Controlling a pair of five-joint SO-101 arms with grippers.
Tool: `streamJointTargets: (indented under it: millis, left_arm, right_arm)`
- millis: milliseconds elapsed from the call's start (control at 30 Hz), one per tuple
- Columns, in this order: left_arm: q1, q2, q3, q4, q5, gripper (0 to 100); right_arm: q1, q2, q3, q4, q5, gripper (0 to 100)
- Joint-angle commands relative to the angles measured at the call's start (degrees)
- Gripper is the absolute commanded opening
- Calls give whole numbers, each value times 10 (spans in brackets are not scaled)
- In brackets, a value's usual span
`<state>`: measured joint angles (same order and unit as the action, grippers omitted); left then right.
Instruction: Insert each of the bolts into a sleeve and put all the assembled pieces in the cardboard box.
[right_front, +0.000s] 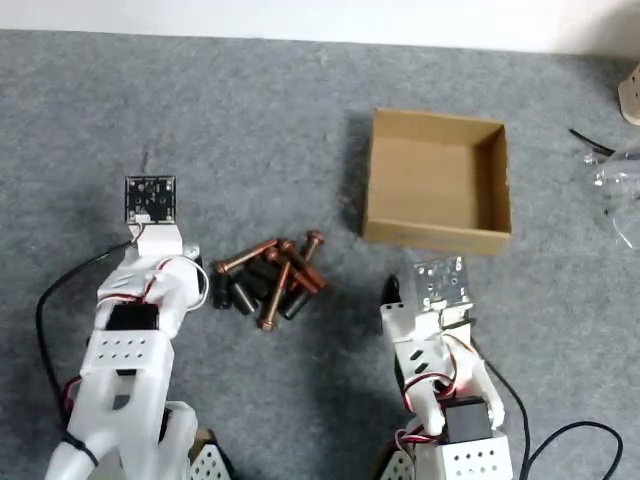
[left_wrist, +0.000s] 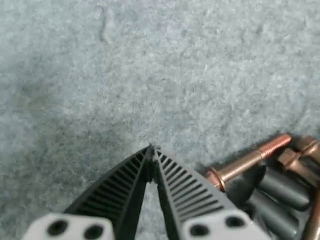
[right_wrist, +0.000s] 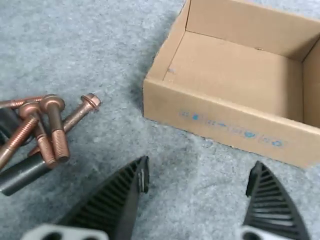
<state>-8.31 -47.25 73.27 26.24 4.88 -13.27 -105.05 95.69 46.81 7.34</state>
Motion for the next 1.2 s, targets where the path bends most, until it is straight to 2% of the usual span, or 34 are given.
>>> streamJointTargets:
  millis: [0, 267, 367, 500, 667, 867, 1167]
  left_arm:
    - [5, -21, -12, 19, -11, 6]
    - [1, -20, -21, 38, -25, 6]
    - [1, -19, -11, 37, -25, 6]
    - [1, -19, -9, 36, -25, 6]
    - [1, -20, -7, 36, -25, 6]
    - [-16, -20, -7, 34, -25, 6]
    - [-20, -20, -7, 24, -24, 6]
  right_arm:
    - [-7, -3, 33, 12, 14, 293]
    - [-7, 1, 29, 34, 19, 293]
    - [-20, 44, -14, 52, 19, 293]
    - [-61, 152, -65, 54, 19, 293]
    - [-79, 301, -115, -11, 22, 293]
    - [-140, 472, -194, -61, 48, 293]
    - [-201, 685, -367, -107, 4, 293]
